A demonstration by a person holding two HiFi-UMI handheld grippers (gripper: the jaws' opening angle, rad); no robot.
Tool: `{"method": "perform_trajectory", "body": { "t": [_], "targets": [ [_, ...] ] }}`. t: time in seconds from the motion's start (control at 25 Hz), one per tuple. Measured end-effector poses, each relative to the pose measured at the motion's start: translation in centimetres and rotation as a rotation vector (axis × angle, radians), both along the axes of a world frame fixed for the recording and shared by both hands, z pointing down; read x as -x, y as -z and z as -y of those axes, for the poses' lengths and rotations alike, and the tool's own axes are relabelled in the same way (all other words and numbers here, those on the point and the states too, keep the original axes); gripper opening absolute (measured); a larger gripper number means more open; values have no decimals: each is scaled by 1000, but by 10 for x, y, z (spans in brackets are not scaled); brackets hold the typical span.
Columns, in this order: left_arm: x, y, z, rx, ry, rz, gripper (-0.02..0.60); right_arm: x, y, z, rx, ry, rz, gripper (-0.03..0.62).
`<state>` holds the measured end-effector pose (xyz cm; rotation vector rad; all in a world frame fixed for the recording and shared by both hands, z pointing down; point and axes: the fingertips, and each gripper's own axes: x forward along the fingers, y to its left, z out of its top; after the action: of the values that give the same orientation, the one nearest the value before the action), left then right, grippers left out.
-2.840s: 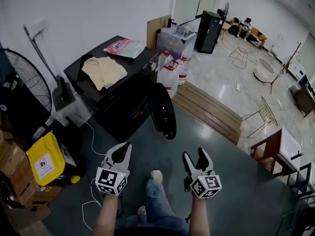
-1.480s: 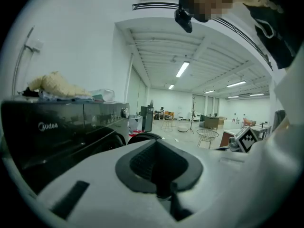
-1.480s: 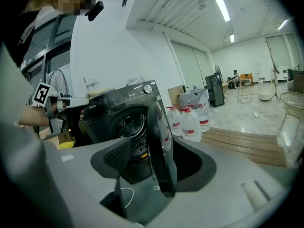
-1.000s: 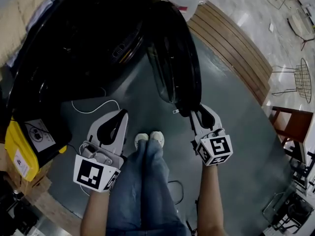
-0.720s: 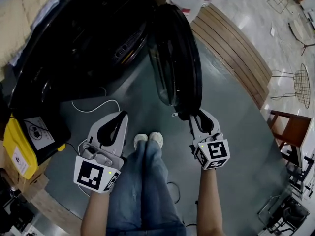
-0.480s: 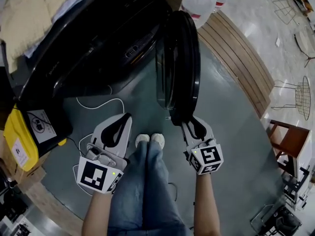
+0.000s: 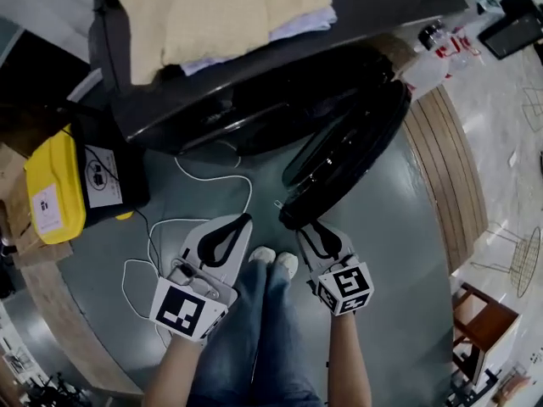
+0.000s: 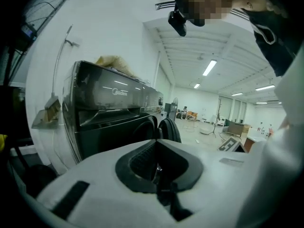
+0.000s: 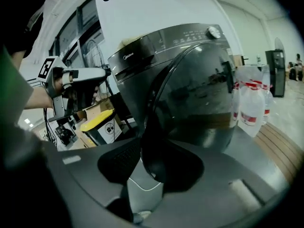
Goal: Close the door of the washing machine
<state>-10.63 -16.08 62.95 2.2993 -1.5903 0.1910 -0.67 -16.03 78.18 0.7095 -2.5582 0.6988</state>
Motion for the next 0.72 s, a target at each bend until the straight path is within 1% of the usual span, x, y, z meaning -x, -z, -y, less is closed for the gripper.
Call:
{"method": "perform_trajectory", "body": {
  "t": [0.12, 0.16, 0.2, 0.24, 0.28, 0.4, 0.52, 0.72],
  "targets": [
    [23, 6, -4, -2, 66, -15, 0, 40, 5, 14, -33, 99, 9, 136],
    [30, 6, -5, -1, 83, -18, 0, 52, 7, 23, -51, 117, 12, 115],
    [36, 6, -7, 1, 98, -22, 0, 63, 8, 32, -70, 126, 14, 34],
    [43, 5, -8, 3, 111, -25, 0, 73, 9, 43, -86, 134, 13, 19],
    [49, 4, -9, 6, 124, -29, 0, 84, 10, 53, -100, 146, 9, 11],
    [64, 1, -13, 12, 159, -42, 0, 118, 13, 75, -141, 193, -6, 12],
    [74, -3, -17, 16, 185, -56, 0, 137, 15, 88, -155, 173, -4, 12],
    [89, -8, -20, 15, 206, -63, 0, 139, 15, 90, -122, 66, 50, 12]
  ]
}}
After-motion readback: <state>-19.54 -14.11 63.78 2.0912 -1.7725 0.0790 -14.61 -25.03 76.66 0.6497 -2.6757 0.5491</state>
